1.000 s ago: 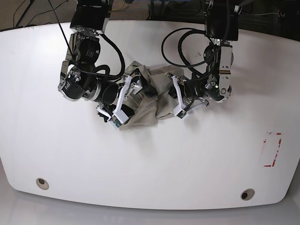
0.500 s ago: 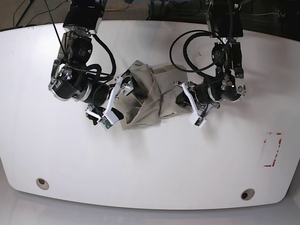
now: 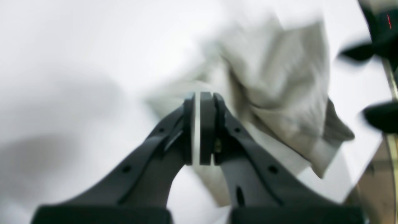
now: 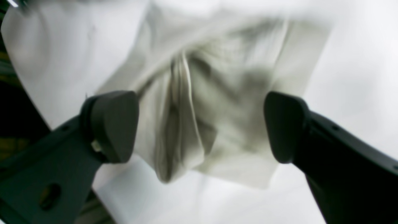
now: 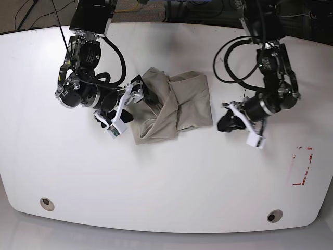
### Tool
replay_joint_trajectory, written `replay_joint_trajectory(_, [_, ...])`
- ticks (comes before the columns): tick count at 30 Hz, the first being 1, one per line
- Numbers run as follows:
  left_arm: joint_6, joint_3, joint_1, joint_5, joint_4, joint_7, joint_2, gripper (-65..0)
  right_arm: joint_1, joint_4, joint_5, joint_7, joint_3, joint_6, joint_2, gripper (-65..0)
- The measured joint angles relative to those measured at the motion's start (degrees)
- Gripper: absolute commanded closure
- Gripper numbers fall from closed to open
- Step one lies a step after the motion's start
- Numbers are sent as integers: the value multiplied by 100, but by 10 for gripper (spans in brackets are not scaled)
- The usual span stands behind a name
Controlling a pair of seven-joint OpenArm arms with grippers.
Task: Layout the t-shirt on the table in an organized manner, then fold the t-shirt properly
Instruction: 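Release the left gripper and press the bundle with the right gripper, then tuck the loose fabric under the bundle with the right gripper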
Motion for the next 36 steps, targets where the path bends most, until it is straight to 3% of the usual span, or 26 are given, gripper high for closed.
replay_joint_trajectory(8, [4,-765,275,-719,-17,61,-772,-15,-24,-334,28,26,-87,-2,-254,-612])
replay_joint_trajectory(13, [2,-1154,361,-1123,-15,52,-1252,-15,0,-367,2,7,-433,-2,-332,-612])
replay_joint_trajectory(20, [4,-1541,544,-1497,-15,26,-1777,-15,72,-369,4,4,-1060,-4,-743,-612])
replay_joint_trajectory(27, [2,-1711,667,-1644,-11,22,-1895,-15,284,-365,7,17,-1556,-2,-1062,-612])
replay_joint_trajectory(36, [2,-1738,761,-1655,-4,42,-1910,-14,763,-369,22,31,-2002,0,-1099,-612])
